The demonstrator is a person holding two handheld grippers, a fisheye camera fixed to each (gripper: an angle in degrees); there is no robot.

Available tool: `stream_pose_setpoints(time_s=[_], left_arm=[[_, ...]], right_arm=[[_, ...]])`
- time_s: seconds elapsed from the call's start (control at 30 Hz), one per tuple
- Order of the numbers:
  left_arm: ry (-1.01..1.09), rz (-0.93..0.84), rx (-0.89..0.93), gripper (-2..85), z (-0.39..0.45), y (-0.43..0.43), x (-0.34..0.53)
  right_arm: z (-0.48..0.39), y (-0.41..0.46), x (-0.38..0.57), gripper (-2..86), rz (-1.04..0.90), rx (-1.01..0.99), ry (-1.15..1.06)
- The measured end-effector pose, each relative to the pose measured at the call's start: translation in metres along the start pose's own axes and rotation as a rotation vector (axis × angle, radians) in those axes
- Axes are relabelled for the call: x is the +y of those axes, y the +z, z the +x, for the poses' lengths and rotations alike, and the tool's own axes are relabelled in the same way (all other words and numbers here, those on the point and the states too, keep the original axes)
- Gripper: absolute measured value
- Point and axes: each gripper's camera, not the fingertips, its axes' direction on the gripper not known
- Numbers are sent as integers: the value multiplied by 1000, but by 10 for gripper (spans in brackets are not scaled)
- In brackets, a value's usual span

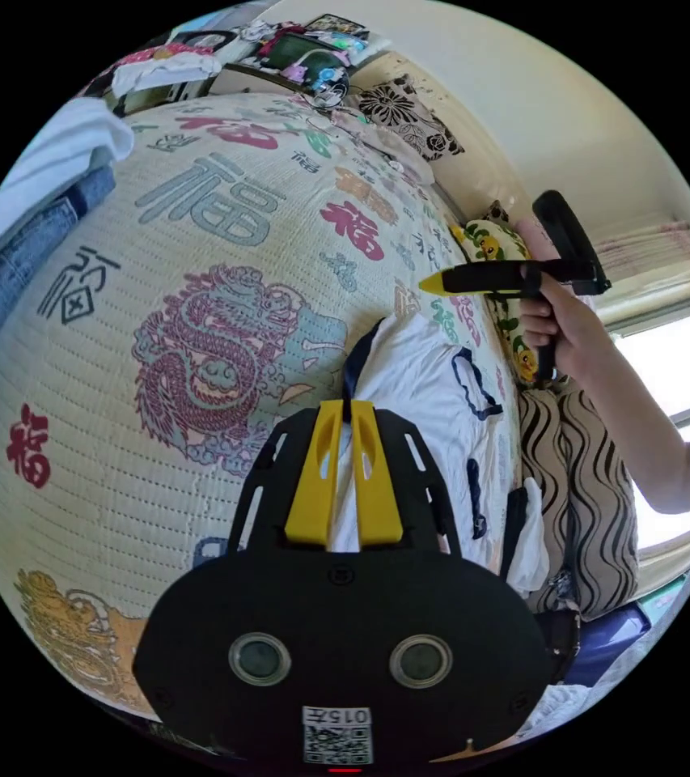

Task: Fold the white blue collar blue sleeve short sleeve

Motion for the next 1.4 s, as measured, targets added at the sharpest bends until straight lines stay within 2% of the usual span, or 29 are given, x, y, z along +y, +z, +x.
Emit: stream_pose_setpoints(time_s=[0.1, 0.17, 0.27, 0.37, 0.5, 0.6, 0.7, 0.8, 0.87, 0.97, 1.03, 1.1, 1.27, 1.33, 1.4], left_arm=[[53, 0, 25, -3, 6, -5, 3], [86, -12, 31, -3, 11, -7, 4], [107, -21, 65, -3, 15, -10, 9], [108, -28, 60, -3, 14, -15, 14], [53, 38, 44, -3, 8, -36, 20], [62, 118, 22, -3, 15, -56, 22], [164, 144, 26, -1, 37, -67, 24], [373, 102, 15, 1, 73, -64, 33], [477, 27, 37, 4, 92, -52, 43], [541, -143, 114, 15, 110, -20, 63], [545, -291, 119, 42, 116, 7, 78], [533, -346, 132, 52, 118, 15, 83], [496, -234, 98, 62, 130, 10, 65], [503, -199, 49, 68, 140, 20, 51], [531, -241, -24, 64, 149, 38, 46]], right_arm=[[-12, 15, -31, 47, -167, 95, -56], [-14, 33, -48, 50, -355, 137, -79], [-17, 45, -56, 29, -462, 141, -99], [-25, 40, -57, -2, -490, 180, -182], [-32, 11, -58, -7, -325, 145, -233], [-31, -25, -49, -7, -108, 59, -227], [-19, -54, -15, -6, 64, -5, -200], [3, -70, 45, -5, 193, -66, -116], [28, -69, 103, -3, 244, -84, 45], [57, -53, 172, 6, 250, -135, 307], [68, -42, 202, 19, 223, -144, 411], [73, -36, 222, 37, 202, -112, 479], [77, -36, 223, 60, 277, -77, 408], [78, -27, 210, 61, 228, -89, 357], [80, -13, 199, 49, 139, -97, 321]])
